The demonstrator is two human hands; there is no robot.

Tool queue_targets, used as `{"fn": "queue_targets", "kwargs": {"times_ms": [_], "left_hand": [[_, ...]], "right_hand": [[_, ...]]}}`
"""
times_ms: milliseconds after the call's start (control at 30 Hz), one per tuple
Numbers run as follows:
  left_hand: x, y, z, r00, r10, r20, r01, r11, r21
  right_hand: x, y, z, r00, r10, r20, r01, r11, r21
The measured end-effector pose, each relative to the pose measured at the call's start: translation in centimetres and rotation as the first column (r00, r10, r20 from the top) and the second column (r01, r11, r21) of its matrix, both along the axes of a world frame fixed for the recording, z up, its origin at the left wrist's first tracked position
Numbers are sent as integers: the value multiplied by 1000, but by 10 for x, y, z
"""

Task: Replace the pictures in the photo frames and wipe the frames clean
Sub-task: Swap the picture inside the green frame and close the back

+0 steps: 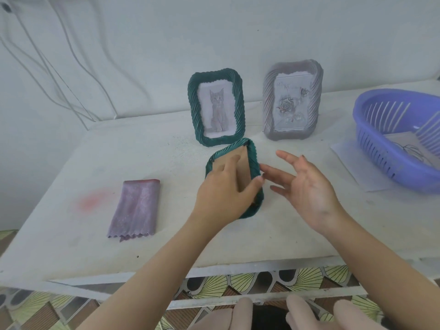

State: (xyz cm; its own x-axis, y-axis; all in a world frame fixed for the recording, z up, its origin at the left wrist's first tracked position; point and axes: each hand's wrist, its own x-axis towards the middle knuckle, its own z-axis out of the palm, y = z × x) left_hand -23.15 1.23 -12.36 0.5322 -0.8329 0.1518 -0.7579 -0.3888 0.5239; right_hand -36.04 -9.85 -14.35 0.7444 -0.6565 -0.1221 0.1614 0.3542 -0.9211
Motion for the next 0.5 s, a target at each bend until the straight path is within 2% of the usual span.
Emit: {"fn": "queue_targets", "kwargs": {"times_ms": [100, 233, 367, 500], "left_hand": [[-8, -10, 9, 997, 32, 66, -39, 995, 94], [-8, -10, 22, 998, 35, 52, -38, 997, 66], [2, 2, 41, 977, 142, -160, -162, 980, -115], [25, 13, 37, 892, 230, -388, -348, 898, -267]], "right_hand": [[5, 4, 0, 1000, 17, 9, -18, 1000, 19], [5, 7, -7, 997, 56, -44, -56, 998, -3], [1, 8, -16, 988, 54, -147, -69, 993, -95], [0, 11, -20, 973, 6, -232, -56, 976, -209]]}}
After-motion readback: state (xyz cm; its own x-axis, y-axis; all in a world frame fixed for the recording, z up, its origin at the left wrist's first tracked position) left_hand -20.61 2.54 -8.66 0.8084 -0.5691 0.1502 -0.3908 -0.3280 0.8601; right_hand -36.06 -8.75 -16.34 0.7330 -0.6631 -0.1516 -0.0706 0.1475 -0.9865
